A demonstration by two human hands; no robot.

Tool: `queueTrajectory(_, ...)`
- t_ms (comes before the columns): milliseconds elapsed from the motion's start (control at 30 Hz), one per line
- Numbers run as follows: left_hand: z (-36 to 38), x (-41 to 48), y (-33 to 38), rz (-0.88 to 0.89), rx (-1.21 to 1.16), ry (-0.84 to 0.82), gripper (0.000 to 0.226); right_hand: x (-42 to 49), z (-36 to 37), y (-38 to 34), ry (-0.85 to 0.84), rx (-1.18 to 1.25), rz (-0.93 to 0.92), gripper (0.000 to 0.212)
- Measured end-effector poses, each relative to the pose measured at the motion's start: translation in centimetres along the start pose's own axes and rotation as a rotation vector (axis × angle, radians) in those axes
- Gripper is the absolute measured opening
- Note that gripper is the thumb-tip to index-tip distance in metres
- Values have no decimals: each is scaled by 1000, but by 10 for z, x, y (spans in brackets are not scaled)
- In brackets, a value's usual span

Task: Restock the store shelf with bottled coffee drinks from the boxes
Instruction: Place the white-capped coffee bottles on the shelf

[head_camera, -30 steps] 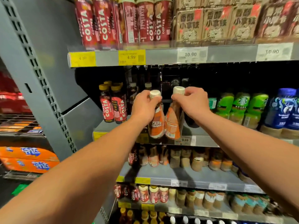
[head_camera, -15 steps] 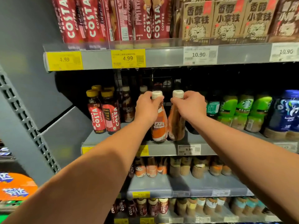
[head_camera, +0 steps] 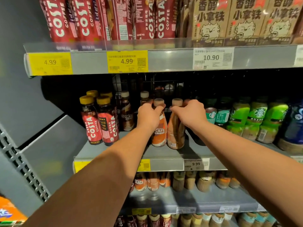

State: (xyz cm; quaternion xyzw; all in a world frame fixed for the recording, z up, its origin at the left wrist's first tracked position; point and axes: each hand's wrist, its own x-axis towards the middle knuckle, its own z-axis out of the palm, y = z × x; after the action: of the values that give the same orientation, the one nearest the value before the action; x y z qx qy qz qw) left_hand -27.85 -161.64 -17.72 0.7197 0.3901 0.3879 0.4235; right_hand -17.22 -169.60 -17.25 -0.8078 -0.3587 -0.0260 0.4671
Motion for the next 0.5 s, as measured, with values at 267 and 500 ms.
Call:
queueTrajectory(267,-16,22,12,225,294,-158,48,10,-16,0,-174,25,-123,44)
queueTrajectory(500,-13,23,-3,171,62,-109,51,-1,-7,5,-82,127,-104,39)
